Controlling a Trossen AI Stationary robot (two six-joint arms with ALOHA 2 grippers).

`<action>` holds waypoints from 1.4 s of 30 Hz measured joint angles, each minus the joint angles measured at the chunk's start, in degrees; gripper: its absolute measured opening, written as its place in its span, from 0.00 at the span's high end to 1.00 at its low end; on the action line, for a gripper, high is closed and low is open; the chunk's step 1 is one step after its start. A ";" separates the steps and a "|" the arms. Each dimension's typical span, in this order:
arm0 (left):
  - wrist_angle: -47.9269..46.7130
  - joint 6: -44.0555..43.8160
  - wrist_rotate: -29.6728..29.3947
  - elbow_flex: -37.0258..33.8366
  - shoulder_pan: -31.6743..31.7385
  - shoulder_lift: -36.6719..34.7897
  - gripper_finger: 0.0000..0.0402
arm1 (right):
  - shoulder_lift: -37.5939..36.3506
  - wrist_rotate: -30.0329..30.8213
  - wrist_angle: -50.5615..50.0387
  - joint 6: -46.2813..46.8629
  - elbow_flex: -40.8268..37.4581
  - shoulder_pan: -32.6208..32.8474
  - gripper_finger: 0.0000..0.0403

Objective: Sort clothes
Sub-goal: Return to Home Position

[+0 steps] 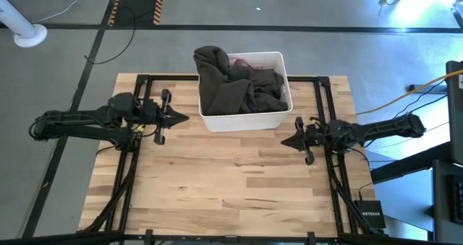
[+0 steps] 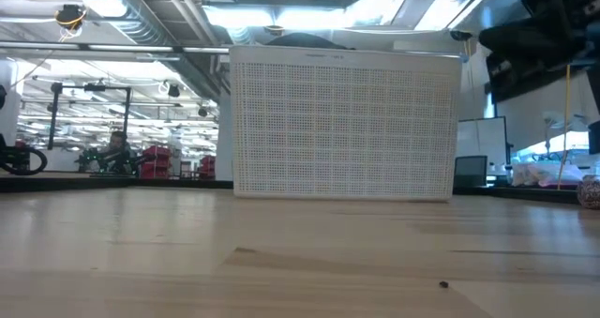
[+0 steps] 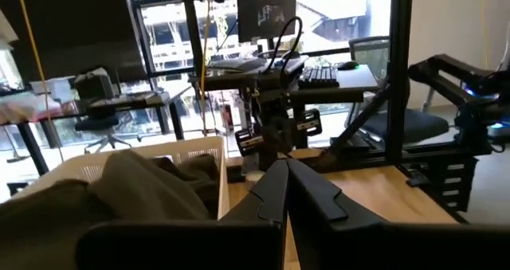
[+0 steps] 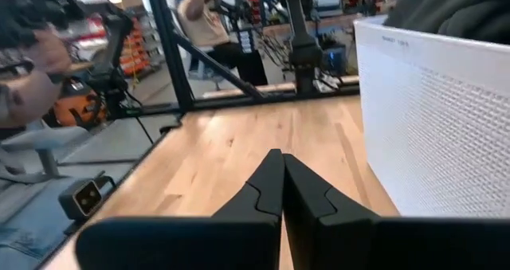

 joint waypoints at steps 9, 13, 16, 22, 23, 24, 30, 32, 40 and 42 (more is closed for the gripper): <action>7.71 -7.27 0.01 -8.64 -0.07 -2.58 1.00 | -7.44 3.21 -3.31 0.83 -4.65 0.00 0.92; 10.73 -7.87 -0.25 -12.67 -0.04 -4.49 0.99 | -7.44 4.21 -3.34 2.69 -4.65 -0.02 0.92; 10.14 -9.65 -1.63 -14.42 -0.04 -5.53 1.00 | -7.42 5.71 -3.50 2.71 -4.65 -0.02 0.92; 6.45 -18.82 -11.89 -16.92 0.00 -6.38 0.99 | -7.36 6.73 -5.12 2.71 -4.65 -0.02 0.92; 5.96 -21.03 -12.02 -17.15 0.00 -6.59 0.99 | -7.36 6.73 -5.16 2.71 -4.65 -0.02 0.92; 6.01 -21.12 -12.02 -17.66 -0.04 -6.66 0.99 | -7.36 6.73 -5.34 2.71 -4.65 -0.02 0.92; 11.38 -17.02 -14.35 -24.09 -3.11 -8.64 0.99 | -7.31 6.75 -6.59 3.19 -4.65 0.00 0.91; 14.37 -16.57 -15.71 -27.29 -4.52 -10.55 0.99 | -7.34 6.73 -6.98 3.22 -4.65 -0.02 0.91; 13.22 -16.61 -24.87 -33.36 -8.50 -20.17 0.99 | -7.32 6.69 -8.09 3.28 -4.67 -0.02 0.91; 9.51 -16.61 -25.05 -33.38 -8.72 -22.54 0.99 | -7.34 6.69 -8.08 3.28 -4.67 -0.02 0.91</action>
